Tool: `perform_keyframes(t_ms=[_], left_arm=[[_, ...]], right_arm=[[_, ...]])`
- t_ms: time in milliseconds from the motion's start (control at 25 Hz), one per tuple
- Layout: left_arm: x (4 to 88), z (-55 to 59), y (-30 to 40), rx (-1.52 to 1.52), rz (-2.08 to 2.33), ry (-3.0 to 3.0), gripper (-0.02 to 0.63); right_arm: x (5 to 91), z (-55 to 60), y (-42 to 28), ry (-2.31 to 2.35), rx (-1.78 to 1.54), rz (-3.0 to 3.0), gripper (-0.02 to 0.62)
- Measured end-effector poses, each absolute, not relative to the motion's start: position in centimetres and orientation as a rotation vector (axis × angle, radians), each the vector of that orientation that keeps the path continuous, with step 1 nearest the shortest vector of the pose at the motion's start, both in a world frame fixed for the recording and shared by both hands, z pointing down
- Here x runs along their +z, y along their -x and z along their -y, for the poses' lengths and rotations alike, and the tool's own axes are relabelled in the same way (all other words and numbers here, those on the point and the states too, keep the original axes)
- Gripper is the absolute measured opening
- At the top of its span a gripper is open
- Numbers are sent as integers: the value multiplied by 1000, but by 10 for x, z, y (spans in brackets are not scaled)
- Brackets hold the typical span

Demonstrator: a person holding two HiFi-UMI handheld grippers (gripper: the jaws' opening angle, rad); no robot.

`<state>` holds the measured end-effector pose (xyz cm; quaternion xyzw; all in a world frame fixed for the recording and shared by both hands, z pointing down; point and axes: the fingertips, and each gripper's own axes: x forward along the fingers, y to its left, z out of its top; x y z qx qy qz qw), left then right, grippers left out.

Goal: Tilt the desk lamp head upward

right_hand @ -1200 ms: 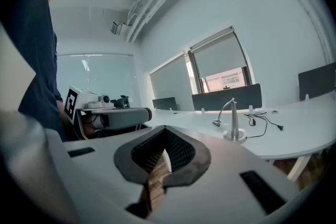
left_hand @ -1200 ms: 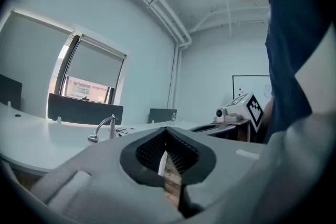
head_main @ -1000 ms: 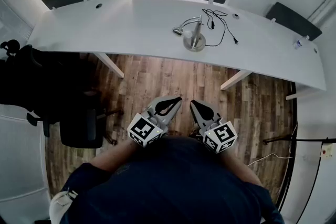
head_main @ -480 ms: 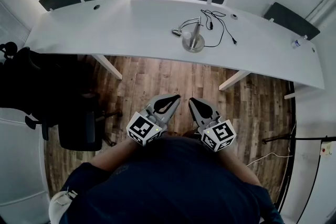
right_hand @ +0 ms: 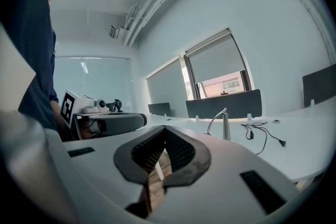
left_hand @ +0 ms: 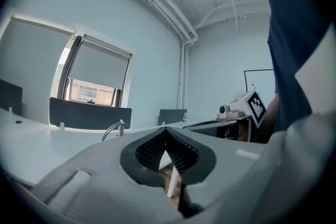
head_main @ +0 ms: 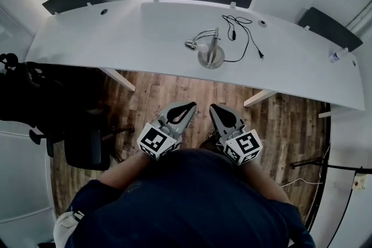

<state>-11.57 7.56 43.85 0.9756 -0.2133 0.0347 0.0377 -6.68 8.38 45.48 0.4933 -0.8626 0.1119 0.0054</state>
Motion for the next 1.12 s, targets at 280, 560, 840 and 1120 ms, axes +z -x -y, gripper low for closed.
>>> perform_keyframes(t_ms=[280, 560, 840, 1120], left_arm=[[435, -8, 63, 120, 792, -2966, 6], [440, 38, 28, 156, 928, -2926, 6], [451, 71, 23, 190, 1025, -2906, 6], [467, 107, 29, 245, 1037, -2892, 6]], right_arm=[[459, -18, 12, -1432, 322, 2725, 11], [466, 31, -25, -1323, 312, 2746, 11], [475, 67, -39, -1311, 294, 2739, 11], [492, 95, -42, -1344, 307, 2661, 12]])
